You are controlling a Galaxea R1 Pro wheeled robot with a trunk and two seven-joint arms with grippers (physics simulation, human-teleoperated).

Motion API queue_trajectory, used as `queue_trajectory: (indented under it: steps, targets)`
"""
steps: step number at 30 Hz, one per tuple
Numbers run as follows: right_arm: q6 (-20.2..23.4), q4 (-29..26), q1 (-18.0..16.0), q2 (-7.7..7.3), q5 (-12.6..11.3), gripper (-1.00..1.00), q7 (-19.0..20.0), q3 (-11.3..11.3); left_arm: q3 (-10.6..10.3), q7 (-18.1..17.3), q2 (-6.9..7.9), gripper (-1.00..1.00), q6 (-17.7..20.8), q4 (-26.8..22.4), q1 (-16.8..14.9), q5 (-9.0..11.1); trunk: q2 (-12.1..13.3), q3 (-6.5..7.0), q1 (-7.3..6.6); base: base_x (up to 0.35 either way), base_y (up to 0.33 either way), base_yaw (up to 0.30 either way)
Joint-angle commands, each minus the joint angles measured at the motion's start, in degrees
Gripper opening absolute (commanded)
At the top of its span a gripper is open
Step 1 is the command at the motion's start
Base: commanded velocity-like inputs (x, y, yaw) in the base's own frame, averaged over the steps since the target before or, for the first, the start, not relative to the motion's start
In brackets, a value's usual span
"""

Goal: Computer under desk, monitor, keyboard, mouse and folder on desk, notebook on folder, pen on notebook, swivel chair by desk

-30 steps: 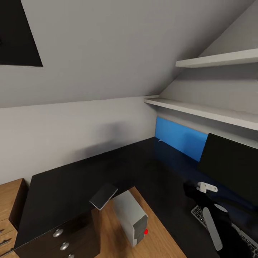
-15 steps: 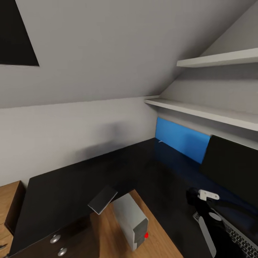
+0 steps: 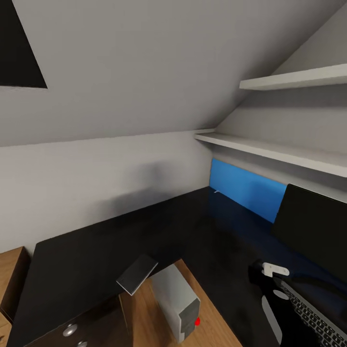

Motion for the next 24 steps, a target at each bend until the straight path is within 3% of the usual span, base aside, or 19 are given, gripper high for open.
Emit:
queue_trajectory:
  steps: [1,7,19,24]
  targets:
    - [0.0,1.0,-0.6,-0.03,0.0,-1.00,-0.2,0.1,0.0,0.2,-0.06,1.00,0.3,-0.5,0.0,0.6,-0.1,-0.10,0.04,0.000,0.000,0.000]
    - [-3.1,5.1,-2.2,-0.04,1.3,-1.00,-0.5,0.1,0.0,0.3,-0.19,1.00,0.3,-1.2,0.0,0.7,-2.1,-0.99,1.13,0.000,0.000,0.000]
    - [-3.5,5.8,-2.9,-0.11,1.4,-1.00,-3.3,0.0,0.0,0.3,-0.21,1.00,0.2,-1.3,0.0,0.7,-6.9,-3.15,3.77,0.000,0.000,0.000]
    - [-5.8,11.0,-5.9,-0.21,1.3,-1.00,-5.7,-0.1,-0.7,0.4,-0.18,1.00,0.2,-1.3,0.0,0.7,-8.9,-4.05,4.87,0.000,0.000,0.000]
